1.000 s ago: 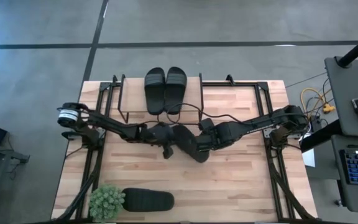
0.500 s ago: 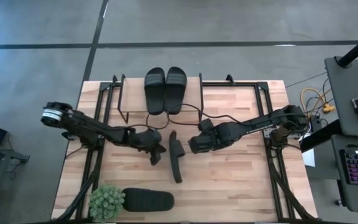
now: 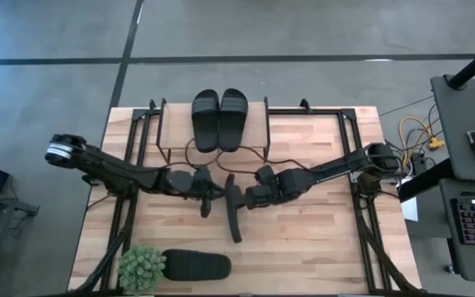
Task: Pick and place slides into the shelf
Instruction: Adjust the black slides, then put the black slide under the shelf
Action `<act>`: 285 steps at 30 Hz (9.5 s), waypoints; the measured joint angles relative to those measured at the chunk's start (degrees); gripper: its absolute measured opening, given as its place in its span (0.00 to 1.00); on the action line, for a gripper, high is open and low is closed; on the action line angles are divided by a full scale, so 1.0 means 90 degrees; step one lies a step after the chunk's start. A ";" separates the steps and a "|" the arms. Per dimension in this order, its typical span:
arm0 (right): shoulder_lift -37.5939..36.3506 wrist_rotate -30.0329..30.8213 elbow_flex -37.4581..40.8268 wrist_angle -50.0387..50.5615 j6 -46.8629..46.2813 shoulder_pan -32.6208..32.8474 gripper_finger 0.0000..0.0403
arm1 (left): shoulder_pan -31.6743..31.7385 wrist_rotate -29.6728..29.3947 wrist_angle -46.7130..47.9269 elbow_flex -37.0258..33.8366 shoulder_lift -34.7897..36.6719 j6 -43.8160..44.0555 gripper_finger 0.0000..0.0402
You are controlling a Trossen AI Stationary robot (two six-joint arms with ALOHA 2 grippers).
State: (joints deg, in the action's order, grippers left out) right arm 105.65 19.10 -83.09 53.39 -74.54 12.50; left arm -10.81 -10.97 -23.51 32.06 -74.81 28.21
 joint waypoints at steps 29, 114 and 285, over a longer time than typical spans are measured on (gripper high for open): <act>-0.0151 0.0326 -0.0002 -0.0390 -0.0067 0.0194 0.02 | -0.0197 -0.0380 0.3289 -0.0074 0.1107 0.0274 0.02; 0.0509 -0.2050 0.0044 -0.3296 -0.0139 0.1738 0.51 | -0.2367 0.0310 0.3724 -0.0139 0.2814 0.2780 0.03; 0.3654 -0.1993 -0.4281 0.0699 -0.1454 0.1066 0.02 | -0.4962 -0.1726 0.6243 -0.0015 0.2995 0.5517 0.02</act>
State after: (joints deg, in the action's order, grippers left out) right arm 138.53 1.17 -121.62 59.68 -87.62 22.09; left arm -55.46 -26.51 32.67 31.92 -47.86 77.87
